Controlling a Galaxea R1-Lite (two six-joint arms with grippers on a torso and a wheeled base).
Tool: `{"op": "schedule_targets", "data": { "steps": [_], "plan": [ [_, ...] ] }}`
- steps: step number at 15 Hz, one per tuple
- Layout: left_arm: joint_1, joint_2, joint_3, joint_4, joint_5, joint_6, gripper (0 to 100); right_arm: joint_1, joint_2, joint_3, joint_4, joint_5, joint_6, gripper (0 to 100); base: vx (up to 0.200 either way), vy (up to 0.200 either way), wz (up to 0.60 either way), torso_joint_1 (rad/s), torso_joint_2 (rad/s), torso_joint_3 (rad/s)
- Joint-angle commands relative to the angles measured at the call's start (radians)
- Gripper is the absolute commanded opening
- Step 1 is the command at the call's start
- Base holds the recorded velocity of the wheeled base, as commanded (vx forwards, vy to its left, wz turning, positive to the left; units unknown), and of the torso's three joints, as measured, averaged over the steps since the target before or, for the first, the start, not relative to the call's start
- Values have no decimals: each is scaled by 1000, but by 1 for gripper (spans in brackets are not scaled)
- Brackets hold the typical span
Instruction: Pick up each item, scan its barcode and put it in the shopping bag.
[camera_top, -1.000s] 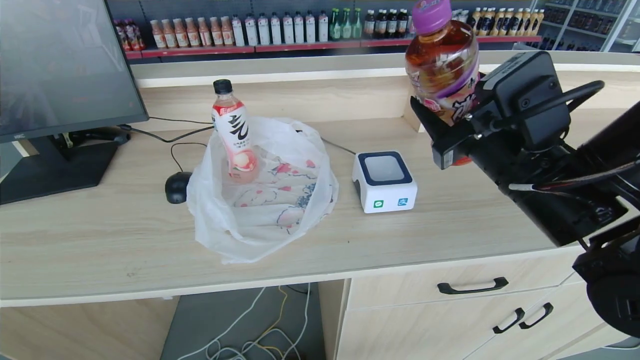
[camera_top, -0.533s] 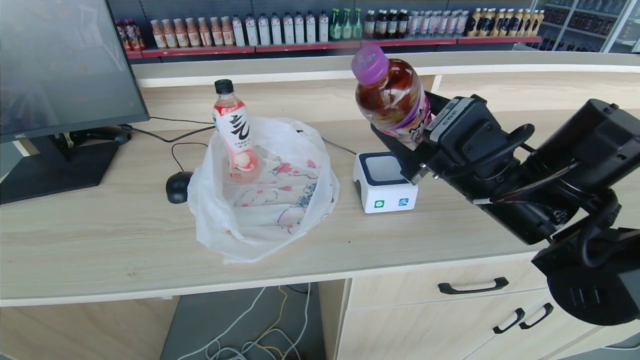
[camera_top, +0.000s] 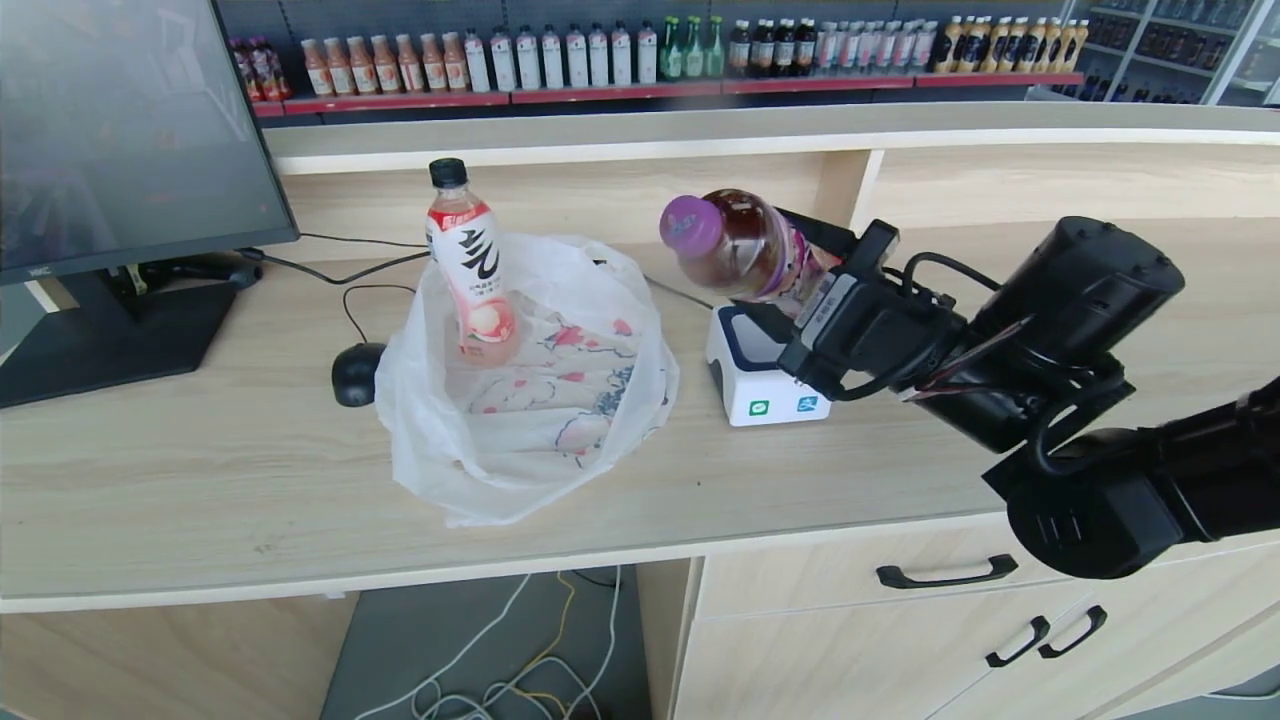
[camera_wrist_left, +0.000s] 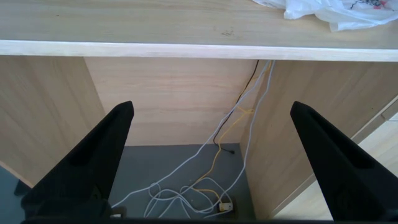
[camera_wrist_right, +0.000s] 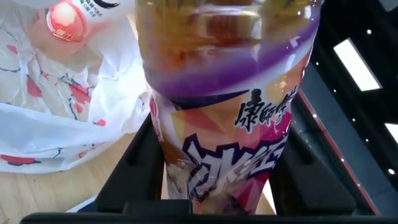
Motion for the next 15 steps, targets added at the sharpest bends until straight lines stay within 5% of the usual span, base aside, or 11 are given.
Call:
{"op": "schedule_targets", "data": {
  "steps": [1, 15],
  "plan": [
    [0, 1, 0, 0, 0, 0, 100, -36, 61, -37, -1, 41, -18, 0, 0, 0, 0, 0, 0, 0],
    [0, 0, 0, 0, 0, 0, 100, -19, 98, 5, -1, 100, -99, 0, 0, 0, 0, 0, 0, 0]
  ]
}}
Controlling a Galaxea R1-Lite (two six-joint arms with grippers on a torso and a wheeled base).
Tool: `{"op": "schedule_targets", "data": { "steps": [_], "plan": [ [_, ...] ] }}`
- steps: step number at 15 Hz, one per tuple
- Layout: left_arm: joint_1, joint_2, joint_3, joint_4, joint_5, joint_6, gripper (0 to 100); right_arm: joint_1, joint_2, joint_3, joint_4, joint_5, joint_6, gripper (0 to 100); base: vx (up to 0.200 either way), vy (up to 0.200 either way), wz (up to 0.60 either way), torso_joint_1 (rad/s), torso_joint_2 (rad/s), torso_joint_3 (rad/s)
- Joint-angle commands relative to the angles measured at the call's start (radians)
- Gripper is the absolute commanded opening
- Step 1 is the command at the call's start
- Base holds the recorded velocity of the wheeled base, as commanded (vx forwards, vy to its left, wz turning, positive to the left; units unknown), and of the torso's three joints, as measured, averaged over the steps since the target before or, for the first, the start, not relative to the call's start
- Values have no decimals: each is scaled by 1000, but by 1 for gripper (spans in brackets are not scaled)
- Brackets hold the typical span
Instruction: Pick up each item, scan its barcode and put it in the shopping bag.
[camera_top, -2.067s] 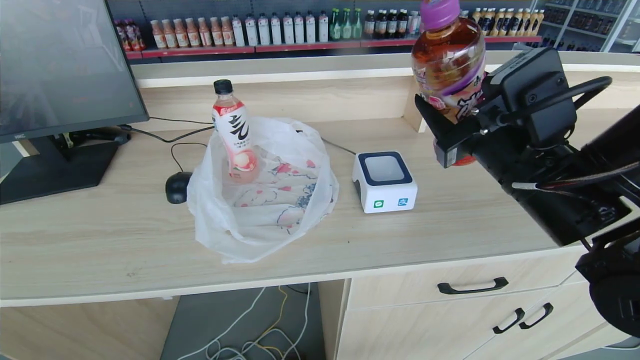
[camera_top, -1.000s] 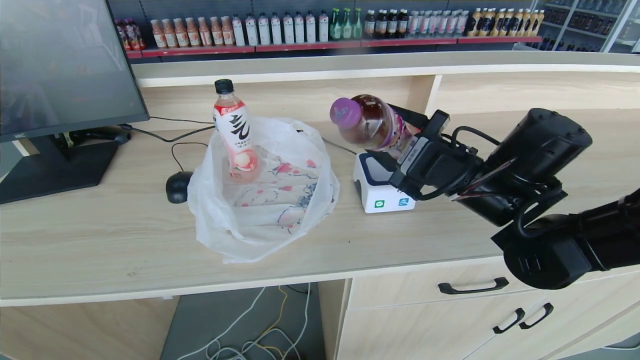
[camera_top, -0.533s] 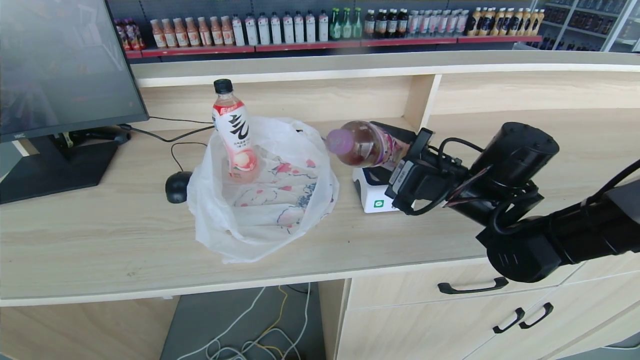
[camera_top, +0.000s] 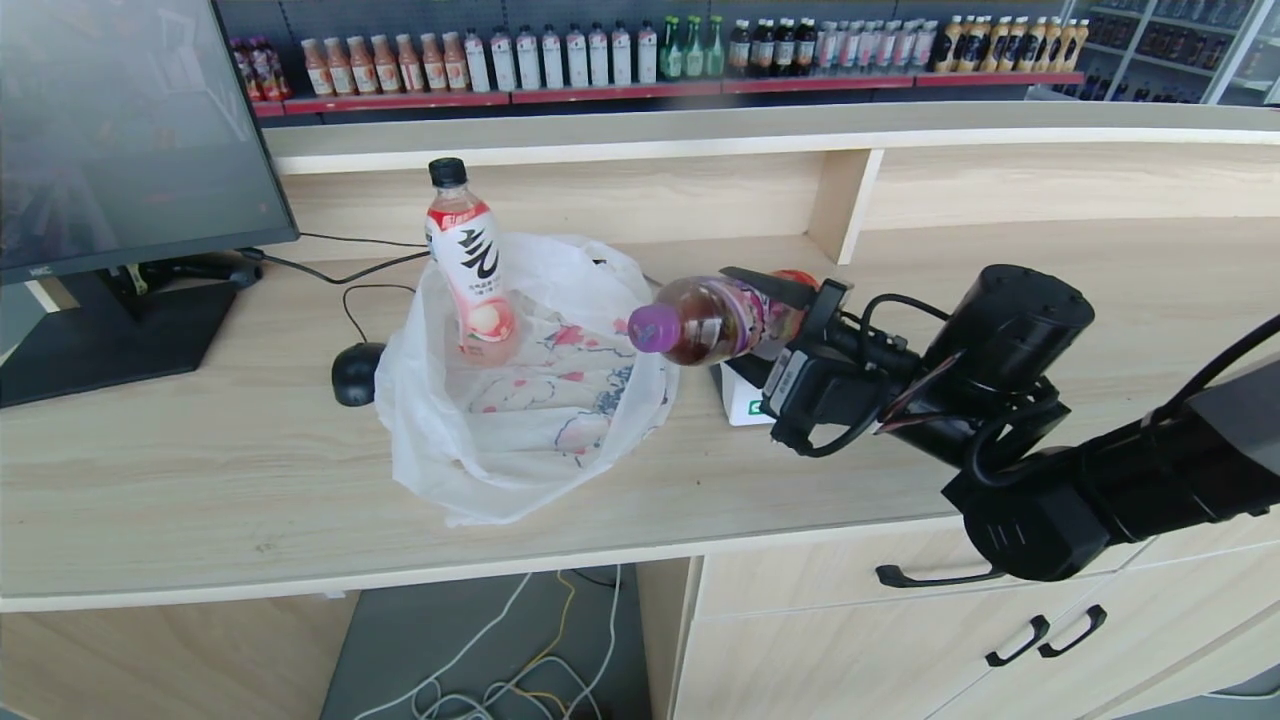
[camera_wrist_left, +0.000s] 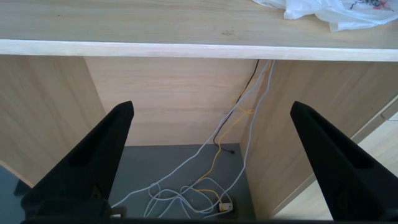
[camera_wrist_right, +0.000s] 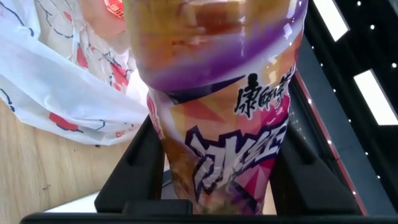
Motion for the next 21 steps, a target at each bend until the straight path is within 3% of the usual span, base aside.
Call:
{"op": "schedule_targets", "data": {
  "steps": [1, 21],
  "plan": [
    [0, 0, 0, 0, 0, 0, 100, 0, 4, 3, -1, 0, 3, 0, 0, 0, 0, 0, 0, 0],
    [0, 0, 0, 0, 0, 2, 100, 23, -4, 8, -8, -3, 29, 0, 0, 0, 0, 0, 0, 0]
  ]
}}
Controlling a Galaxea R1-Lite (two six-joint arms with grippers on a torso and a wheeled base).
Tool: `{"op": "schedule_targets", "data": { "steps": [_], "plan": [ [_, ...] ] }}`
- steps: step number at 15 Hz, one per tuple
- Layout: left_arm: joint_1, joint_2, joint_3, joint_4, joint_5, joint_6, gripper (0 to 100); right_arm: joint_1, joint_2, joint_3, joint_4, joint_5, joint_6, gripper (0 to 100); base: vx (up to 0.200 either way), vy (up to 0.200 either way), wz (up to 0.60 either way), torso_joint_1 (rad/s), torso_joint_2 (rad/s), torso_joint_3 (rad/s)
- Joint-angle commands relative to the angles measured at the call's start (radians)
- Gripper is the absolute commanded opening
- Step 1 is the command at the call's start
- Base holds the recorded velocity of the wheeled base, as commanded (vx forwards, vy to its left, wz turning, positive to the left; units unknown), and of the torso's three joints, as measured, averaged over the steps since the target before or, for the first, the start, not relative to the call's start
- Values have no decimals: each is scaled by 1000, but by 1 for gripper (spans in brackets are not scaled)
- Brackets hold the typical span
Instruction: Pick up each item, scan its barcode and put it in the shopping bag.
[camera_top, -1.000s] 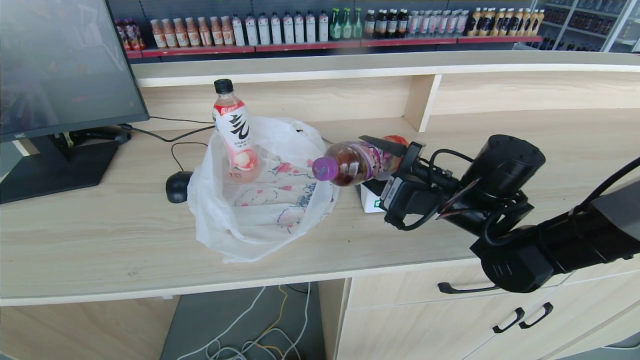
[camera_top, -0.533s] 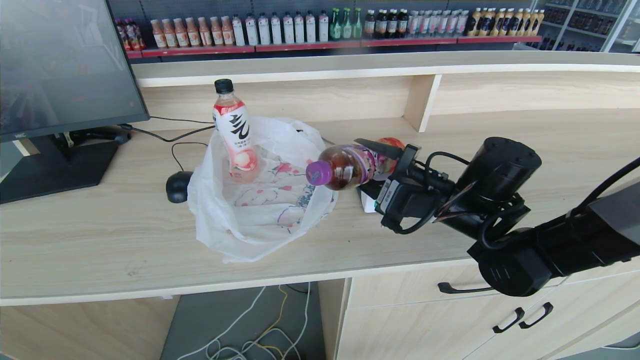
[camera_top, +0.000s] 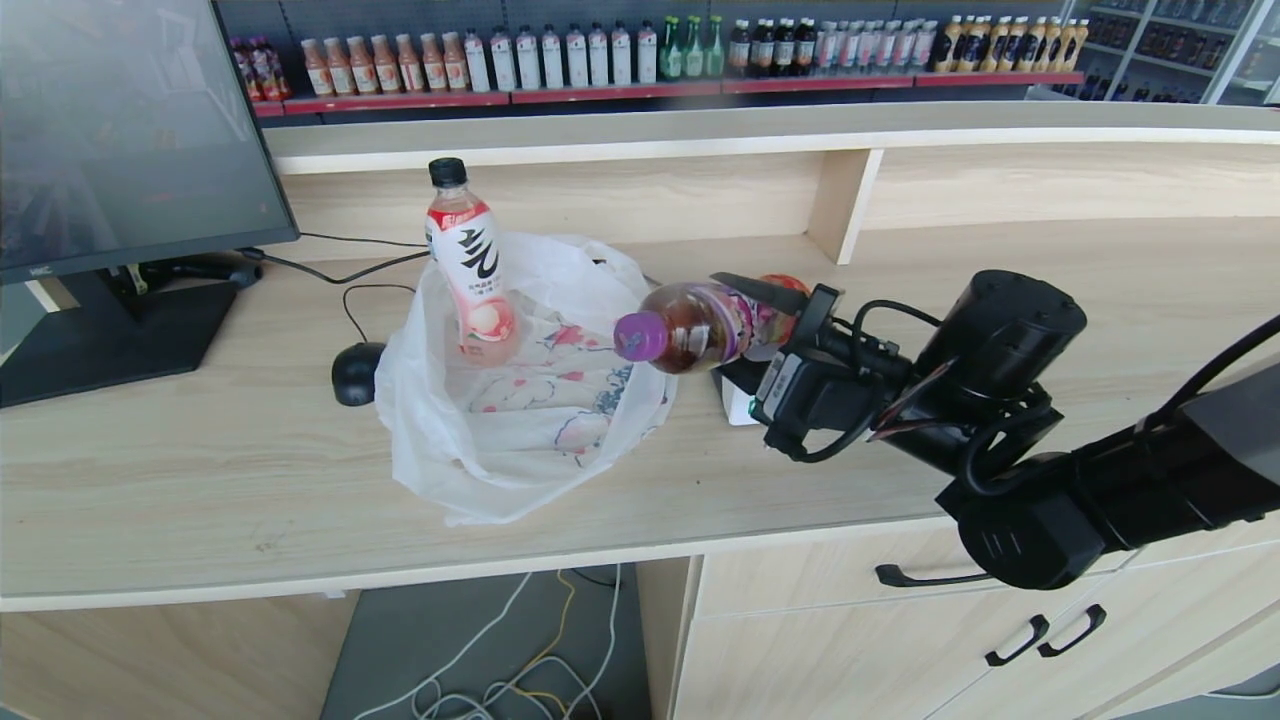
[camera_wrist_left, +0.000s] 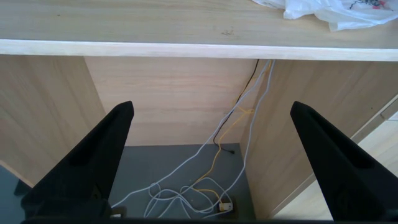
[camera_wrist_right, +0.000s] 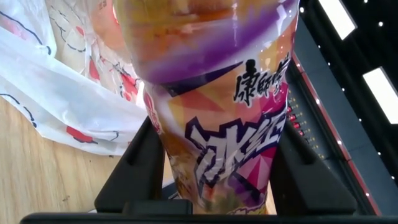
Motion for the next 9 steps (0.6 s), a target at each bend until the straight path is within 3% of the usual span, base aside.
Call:
{"op": "schedule_targets", "data": {
  "steps": [1, 9],
  "plan": [
    [0, 0, 0, 0, 0, -1, 100, 1, -6, -3, -2, -4, 1, 0, 0, 0, 0, 0, 0, 0],
    [0, 1, 0, 0, 0, -1, 100, 4, -23, -31, -25, -62, 100, 0, 0, 0, 0, 0, 0, 0]
  ]
}}
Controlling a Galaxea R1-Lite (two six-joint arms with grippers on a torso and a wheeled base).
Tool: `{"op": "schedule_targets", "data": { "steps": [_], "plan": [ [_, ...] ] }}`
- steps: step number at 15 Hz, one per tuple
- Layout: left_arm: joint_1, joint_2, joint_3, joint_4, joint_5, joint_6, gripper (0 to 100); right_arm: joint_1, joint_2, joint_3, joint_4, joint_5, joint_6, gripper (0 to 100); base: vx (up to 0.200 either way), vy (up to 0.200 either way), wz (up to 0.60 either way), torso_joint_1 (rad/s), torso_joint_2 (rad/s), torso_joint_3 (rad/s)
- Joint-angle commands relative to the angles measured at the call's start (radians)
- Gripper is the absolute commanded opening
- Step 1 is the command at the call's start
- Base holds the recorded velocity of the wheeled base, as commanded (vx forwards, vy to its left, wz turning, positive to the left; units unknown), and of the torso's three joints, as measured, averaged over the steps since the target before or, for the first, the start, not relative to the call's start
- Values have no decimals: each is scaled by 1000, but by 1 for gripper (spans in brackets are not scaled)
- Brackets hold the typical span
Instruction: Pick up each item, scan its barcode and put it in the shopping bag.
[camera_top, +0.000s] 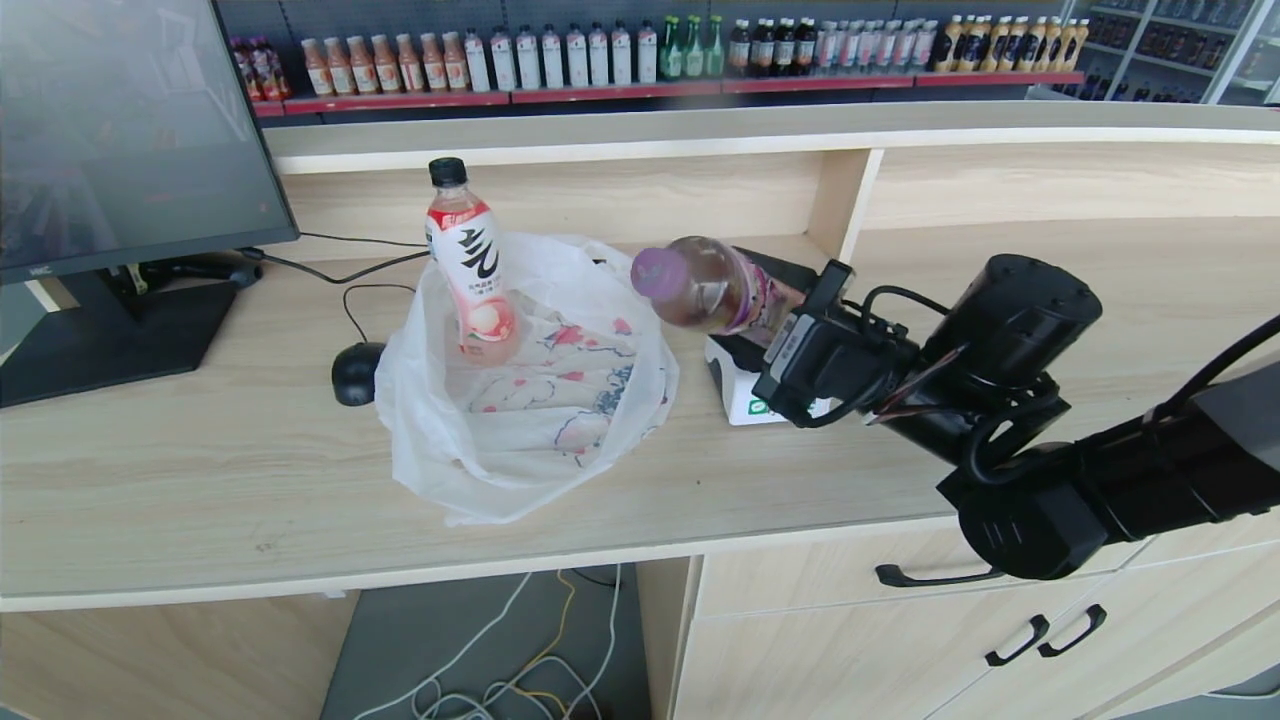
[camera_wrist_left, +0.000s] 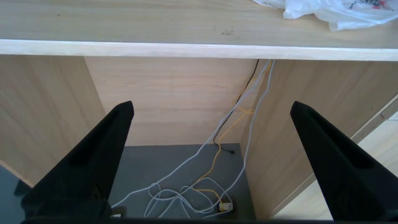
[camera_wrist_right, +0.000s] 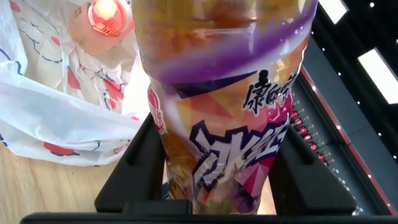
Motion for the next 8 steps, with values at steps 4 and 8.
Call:
{"op": "schedule_targets", "data": {
  "steps": [4, 8],
  "plan": [
    [0, 1, 0, 0, 0, 0, 100, -2, -67, -7, -34, -114, 146, 0, 0, 0, 0, 0, 0, 0],
    [0, 1, 0, 0, 0, 0, 100, -14, -76, -3, -77, -202, 319, 0, 0, 0, 0, 0, 0, 0]
  ]
}}
